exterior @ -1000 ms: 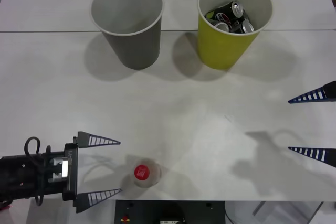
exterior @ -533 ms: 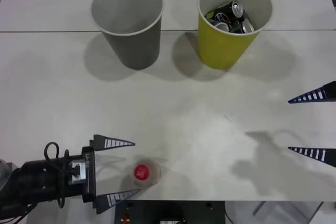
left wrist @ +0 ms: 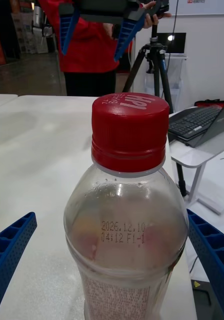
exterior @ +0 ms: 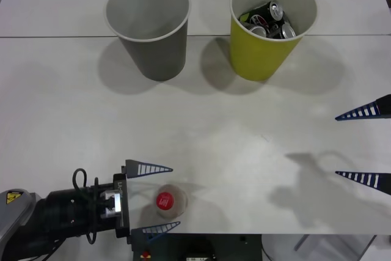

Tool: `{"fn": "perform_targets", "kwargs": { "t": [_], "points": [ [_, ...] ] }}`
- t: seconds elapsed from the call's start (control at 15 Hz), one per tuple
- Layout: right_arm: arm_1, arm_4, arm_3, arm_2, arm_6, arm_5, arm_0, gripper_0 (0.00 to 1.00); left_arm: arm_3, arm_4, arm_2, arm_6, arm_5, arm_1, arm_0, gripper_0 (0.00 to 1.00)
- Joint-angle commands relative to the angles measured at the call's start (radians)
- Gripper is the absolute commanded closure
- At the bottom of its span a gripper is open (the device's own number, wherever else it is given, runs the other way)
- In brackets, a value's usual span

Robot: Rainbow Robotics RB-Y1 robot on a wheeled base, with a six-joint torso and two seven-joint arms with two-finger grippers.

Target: Put the can into the green bin and the plastic bottle into the gray bin

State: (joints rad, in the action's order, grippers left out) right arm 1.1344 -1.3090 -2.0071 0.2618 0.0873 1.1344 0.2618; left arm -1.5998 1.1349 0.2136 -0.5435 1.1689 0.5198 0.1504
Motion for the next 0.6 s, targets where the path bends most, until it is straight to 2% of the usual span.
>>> {"fn": "perform_targets", "kwargs": {
  "t": [0.07,0.6],
  "points": [
    [0.0,0.0,0.0,0.0,0.0,0.0,0.0,0.0,0.0,0.039,0.001,0.002,-0.003,-0.034,0.0,0.0],
    [0.0,0.0,0.0,0.0,0.0,0.0,0.0,0.0,0.001,0.152,0.001,0.031,-0.008,-0.106,-0.023,0.0]
  ]
}}
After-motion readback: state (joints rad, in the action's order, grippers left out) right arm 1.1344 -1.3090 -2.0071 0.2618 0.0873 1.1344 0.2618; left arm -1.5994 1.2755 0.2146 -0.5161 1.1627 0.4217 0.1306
